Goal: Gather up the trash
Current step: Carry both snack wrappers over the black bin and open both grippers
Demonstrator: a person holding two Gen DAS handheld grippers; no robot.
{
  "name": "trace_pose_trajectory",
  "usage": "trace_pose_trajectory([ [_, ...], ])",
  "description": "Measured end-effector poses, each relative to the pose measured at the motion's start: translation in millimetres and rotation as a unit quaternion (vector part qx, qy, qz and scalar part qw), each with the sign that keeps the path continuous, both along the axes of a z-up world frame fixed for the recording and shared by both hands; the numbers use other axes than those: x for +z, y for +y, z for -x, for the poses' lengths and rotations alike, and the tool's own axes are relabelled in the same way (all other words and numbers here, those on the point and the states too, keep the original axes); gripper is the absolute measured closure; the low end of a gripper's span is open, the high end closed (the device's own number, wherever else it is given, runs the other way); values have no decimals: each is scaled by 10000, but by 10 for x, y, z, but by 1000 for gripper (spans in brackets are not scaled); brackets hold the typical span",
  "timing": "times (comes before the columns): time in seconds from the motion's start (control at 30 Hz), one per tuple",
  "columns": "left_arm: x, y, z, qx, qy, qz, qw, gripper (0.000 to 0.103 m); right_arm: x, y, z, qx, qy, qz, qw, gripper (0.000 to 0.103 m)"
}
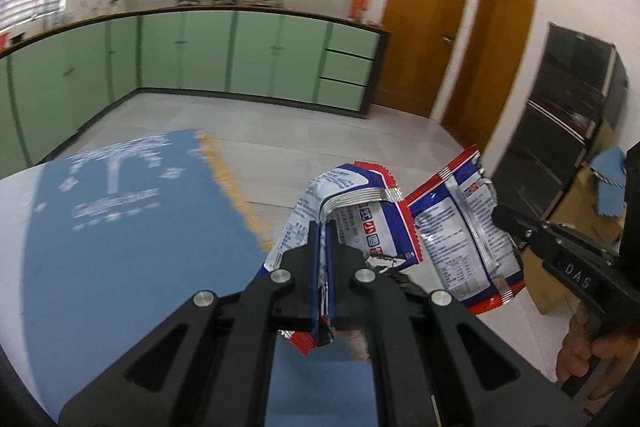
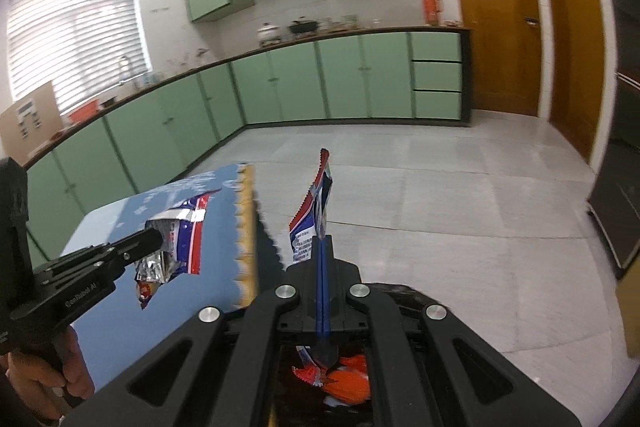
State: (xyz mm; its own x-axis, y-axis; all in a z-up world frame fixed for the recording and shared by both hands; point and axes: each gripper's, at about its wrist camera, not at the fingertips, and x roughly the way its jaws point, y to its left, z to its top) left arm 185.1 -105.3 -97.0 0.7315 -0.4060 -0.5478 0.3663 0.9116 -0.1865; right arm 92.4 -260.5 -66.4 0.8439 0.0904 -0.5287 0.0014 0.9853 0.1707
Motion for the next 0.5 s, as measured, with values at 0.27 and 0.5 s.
trace_pose_trajectory([
  [0.27,-219,-729,-175,-599,106,13,9981,101,-316,-560,23,-570,284,34,9980,103],
  [0.5,-586,-1089,-385,-891,490,5,9948,100,-609,-760,-22,-859,545,-2,9948,103],
])
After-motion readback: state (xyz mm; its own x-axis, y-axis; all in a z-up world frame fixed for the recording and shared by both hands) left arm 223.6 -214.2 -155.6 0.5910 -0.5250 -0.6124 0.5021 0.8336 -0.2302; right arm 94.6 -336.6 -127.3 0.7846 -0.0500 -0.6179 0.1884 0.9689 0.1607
